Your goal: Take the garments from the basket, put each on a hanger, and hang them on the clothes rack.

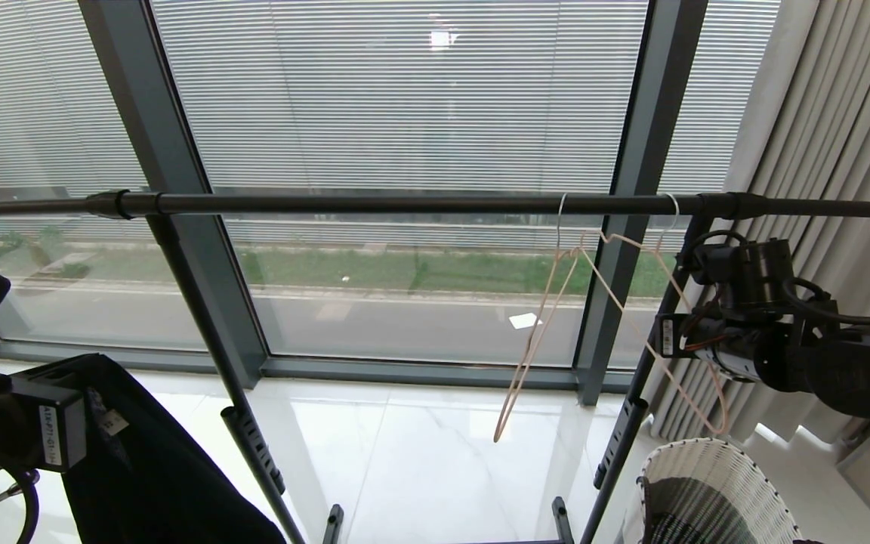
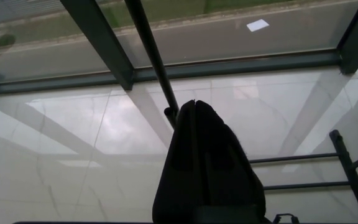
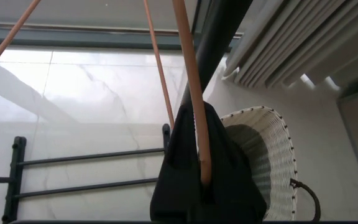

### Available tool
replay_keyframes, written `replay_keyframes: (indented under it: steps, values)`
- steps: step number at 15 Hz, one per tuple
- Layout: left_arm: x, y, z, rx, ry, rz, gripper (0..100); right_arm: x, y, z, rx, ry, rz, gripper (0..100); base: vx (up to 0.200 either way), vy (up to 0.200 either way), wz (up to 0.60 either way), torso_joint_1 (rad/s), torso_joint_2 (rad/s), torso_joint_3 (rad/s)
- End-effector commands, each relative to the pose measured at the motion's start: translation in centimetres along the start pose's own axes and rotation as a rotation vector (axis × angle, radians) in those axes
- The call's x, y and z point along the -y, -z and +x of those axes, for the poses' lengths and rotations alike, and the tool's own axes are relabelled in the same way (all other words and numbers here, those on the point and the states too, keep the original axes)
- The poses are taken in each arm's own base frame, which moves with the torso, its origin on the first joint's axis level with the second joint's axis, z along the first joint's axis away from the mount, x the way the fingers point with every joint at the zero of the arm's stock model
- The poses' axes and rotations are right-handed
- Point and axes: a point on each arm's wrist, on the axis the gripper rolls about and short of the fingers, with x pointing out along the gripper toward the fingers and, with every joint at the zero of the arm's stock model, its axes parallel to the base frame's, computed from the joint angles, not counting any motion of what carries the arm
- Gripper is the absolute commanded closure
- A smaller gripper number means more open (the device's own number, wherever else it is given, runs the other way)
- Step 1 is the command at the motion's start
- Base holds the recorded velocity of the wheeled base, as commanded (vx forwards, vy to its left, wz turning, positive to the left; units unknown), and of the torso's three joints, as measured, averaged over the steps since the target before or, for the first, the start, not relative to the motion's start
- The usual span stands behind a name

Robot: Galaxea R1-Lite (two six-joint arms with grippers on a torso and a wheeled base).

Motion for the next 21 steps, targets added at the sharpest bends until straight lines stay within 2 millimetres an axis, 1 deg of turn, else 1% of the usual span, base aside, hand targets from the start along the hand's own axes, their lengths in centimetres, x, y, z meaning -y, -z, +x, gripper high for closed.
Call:
replay_keyframes:
  steps: [1,6,9,11,12,15,17,21]
  values:
    - [0.0,0.0,0.0,0.002,-0.002,-0.001,100,0.1,-0.4,-0.6,0.019,-0.006,0.007,100,0.000,0.000,0.00,0.000,0.00,0.000]
    - [-0.1,-0.1,-0.3,0.014,-0.005,-0.004,100,-0.1,-1.8,-2.8,0.091,-0.042,0.030,100,0.000,0.000,0.00,0.000,0.00,0.000]
    - [-0.1,-0.1,-0.5,0.021,-0.006,-0.002,100,0.2,-2.4,-4.8,0.142,-0.067,0.045,100,0.000,0.000,0.00,0.000,0.00,0.000]
    - [-0.2,-0.1,-0.6,0.025,-0.008,-0.002,100,0.4,-2.3,-5.8,0.151,-0.076,0.043,100,0.000,0.000,0.00,0.000,0.00,0.000]
    - [-0.2,-0.2,-0.7,0.030,-0.009,-0.002,100,0.6,-1.9,-6.9,0.154,-0.088,0.037,100,0.000,0.000,0.00,0.000,0.00,0.000]
    - [-0.2,-0.2,-0.7,0.031,-0.009,-0.003,100,0.8,-1.2,-9.0,0.166,-0.119,0.025,100,0.000,0.000,0.00,0.000,0.00,0.000]
    - [-0.2,-0.2,-0.7,0.031,-0.011,-0.002,100,0.9,-1.0,-9.5,0.169,-0.125,0.002,100,-0.200,0.000,0.00,0.000,0.00,0.002]
    - [-0.7,-0.3,-0.6,0.028,-0.047,-0.013,100,1.0,-0.5,-9.4,0.143,-0.118,-0.026,100,-0.200,0.000,0.00,-0.005,0.00,0.006]
